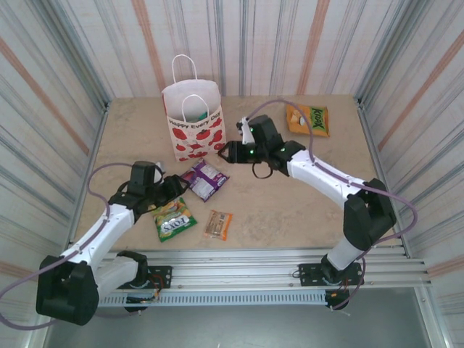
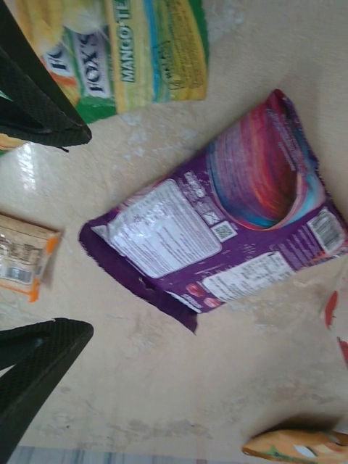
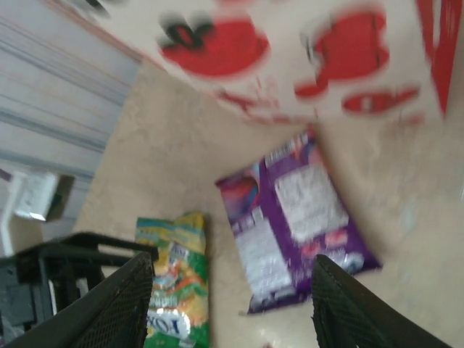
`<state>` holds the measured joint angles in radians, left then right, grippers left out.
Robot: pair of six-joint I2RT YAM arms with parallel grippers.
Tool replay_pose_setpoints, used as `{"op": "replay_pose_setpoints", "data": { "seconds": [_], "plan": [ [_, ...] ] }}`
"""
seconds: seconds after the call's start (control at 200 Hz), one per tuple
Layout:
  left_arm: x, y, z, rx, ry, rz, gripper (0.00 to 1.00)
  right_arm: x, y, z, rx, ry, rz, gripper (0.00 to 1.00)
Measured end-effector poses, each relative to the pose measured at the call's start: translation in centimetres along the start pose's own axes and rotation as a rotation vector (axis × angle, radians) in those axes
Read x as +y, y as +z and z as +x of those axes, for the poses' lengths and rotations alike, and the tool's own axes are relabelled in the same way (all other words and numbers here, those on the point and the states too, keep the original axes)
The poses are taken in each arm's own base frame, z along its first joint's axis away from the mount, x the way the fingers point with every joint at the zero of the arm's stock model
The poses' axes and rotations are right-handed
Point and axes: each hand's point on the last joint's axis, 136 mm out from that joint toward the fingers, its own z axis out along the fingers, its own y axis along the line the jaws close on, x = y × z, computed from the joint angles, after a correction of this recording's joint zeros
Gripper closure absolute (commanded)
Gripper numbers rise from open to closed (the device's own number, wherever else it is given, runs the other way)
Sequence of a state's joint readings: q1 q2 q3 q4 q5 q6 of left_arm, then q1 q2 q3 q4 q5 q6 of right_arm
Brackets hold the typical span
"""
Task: Place the snacks into the paper bag
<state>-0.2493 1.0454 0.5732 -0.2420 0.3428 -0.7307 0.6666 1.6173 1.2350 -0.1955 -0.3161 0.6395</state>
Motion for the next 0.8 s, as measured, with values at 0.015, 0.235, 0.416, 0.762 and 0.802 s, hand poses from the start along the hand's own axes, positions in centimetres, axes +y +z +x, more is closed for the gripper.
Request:
{"op": "replay_pose_setpoints", "data": {
  "seconds": [0.015,0.235,0.416,0.762,0.802],
  "plan": [
    [0.0,0.1,-0.1,-0.001,-0.003,0.0,0.35,-0.2,0.2,0.5,0.006,0.031,0.006,0.4],
    [0.6,1.7,-0.7,-0.004,-0.016,-0.017,0.34,-3.3,3.3,6.8,0.075,0.353,0.07,0.32],
    [0.8,2.2,-1.0,-0.009,-0.02,-0.019,0.34,-3.2,7.1,8.3,0.052,0.506,0.063,0.3],
    [0.7,1.9,-1.6,-0.032,-0.017,-0.009,0.34,-4.8,10.8,10.4,0.032,0.638,0.106,0.33],
    [0.7,1.9,-1.6,-0.032,-0.016,-0.008,0.34,-4.9,10.9,10.3,0.026,0.648,0.107,0.34]
  ]
}}
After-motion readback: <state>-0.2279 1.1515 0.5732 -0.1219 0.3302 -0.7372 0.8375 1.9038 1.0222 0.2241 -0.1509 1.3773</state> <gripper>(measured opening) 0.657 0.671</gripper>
